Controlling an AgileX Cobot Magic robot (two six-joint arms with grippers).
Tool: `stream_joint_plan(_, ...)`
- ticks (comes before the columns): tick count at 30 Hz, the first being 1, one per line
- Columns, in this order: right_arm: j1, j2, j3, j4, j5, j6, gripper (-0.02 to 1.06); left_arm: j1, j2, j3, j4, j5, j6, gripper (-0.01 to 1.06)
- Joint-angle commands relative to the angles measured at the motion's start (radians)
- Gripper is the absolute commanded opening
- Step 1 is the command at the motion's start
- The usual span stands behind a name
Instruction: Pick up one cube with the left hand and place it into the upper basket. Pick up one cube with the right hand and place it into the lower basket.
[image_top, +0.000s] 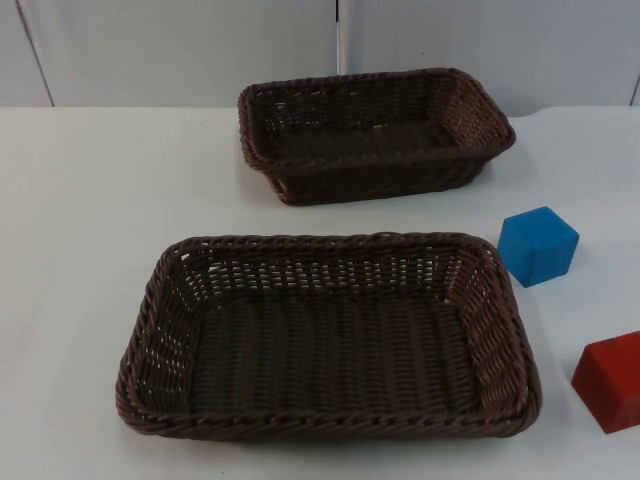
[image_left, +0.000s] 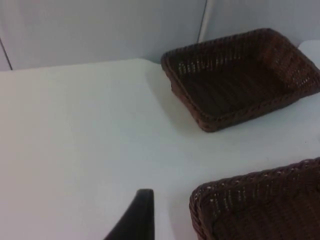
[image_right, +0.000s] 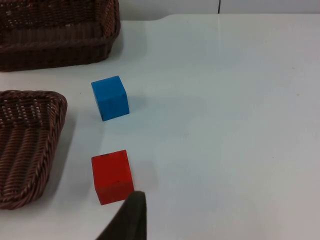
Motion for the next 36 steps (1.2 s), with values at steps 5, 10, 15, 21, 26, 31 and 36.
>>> stream_joint_plan(5, -0.004, -0.004, 0.005, 0.003, -0.005, -0.003, 1.05, -0.007, 0.047, -0.069, -0.109, 0.012, 0.110, 0.98)
stream_joint_plan(10, -0.004, -0.004, 0.005, 0.003, -0.005, -0.003, 1.05, -0.007, 0.089, -0.082, -0.176, 0.026, 0.142, 0.97)
stream_joint_plan(15, -0.004, -0.004, 0.005, 0.003, -0.005, -0.003, 1.05, -0.007, 0.117, -0.082, -0.286, 0.048, 0.246, 0.93)
stream_joint_plan(21, -0.004, -0.004, 0.005, 0.003, -0.005, -0.003, 1.05, -0.012, 0.171, -0.082, -0.380, 0.107, 0.328, 0.93)
stream_joint_plan(26, -0.004, -0.004, 0.005, 0.003, -0.005, -0.003, 1.05, -0.088, 0.227, -0.082, -0.390, 0.111, 0.357, 0.93)
stream_joint_plan(31, -0.004, -0.004, 0.005, 0.003, -0.005, -0.003, 1.05, -0.216, 0.292, -0.082, -0.383, 0.067, 0.357, 0.93)
stream_joint_plan(36, -0.004, -0.004, 0.005, 0.003, -0.005, -0.003, 1.05, -0.361, 0.365, -0.082, -0.354, -0.015, 0.357, 0.93)
